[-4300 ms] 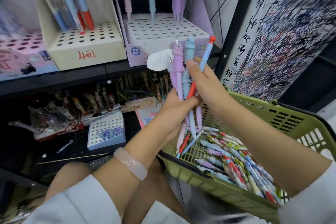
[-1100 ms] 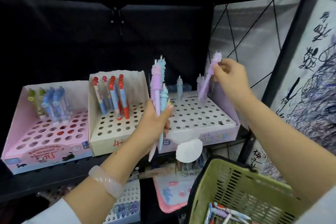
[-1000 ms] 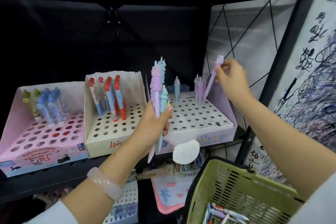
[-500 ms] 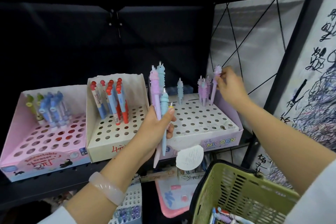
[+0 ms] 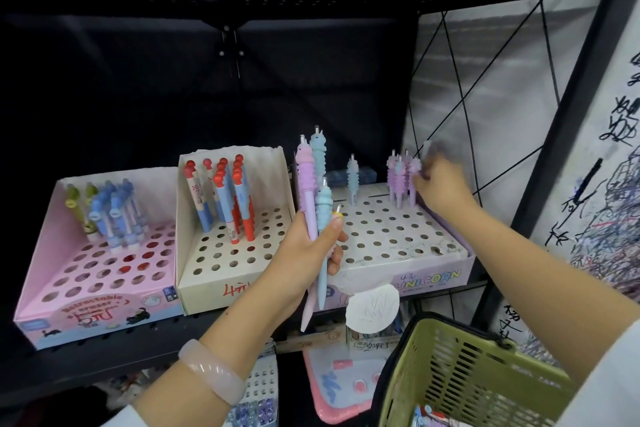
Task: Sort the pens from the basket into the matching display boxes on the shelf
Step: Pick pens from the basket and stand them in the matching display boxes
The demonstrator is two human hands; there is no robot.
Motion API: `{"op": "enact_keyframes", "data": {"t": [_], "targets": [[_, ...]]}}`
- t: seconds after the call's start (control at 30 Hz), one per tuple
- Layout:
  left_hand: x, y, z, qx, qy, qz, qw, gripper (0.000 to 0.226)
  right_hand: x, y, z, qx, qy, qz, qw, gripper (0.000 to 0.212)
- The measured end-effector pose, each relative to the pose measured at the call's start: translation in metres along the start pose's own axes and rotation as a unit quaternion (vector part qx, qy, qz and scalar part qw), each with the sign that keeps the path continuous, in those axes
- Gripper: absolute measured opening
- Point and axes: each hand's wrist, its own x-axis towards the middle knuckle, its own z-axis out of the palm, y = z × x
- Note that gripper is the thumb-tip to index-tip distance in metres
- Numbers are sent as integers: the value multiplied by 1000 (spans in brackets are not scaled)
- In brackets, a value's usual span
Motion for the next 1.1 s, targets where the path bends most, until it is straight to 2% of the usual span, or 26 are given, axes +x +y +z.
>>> {"op": "enact_keyframes", "data": {"t": [0.07,0.1,0.13,0.2,0.23,0.27,0.33,0.43,0.5,0.6,0.7,0.93,1.1], "targets": [[0,0,0,-5,-4,0,1000,12,-12,-20,-3,52,97,-19,994,20],[0,0,0,-5,-6,0,1000,12,-18,-33,-5,113,87,-34,989,19],[0,0,0,-4,-9,1,1000,12,-24,-48,-7,196,28,-44,979,16],[0,0,1,0,-18,5,1000,10,-39,-77,-9,346,-164,-28,923,13],[0,1,1,5,-22,8,1000,9,-44,-86,-7,379,-227,-22,897,12],[-1,1,1,12,-26,8,1000,8,-47,-93,-6,386,-254,-33,886,12],[-1,1,1,24,-32,8,999,8,-46,-102,-3,388,-226,-62,891,16],[-2,0,0,17,-30,-1,999,11,-30,-103,-8,467,-112,-23,877,11],[-1,-1,-1,8,-17,-6,1000,12,-14,-93,-13,437,-6,-10,899,18],[1,-3,0,9,-6,-3,1000,13,-1,-71,-11,276,82,-32,957,23],[1,-3,-1,5,-7,-4,1000,13,0,-56,5,203,75,-50,975,19],[0,-4,-3,-1,-5,-7,1000,13,8,-46,27,158,42,-59,985,17],[0,-6,-3,-7,-7,-5,1000,13,8,-45,35,81,5,-80,994,23]]}}
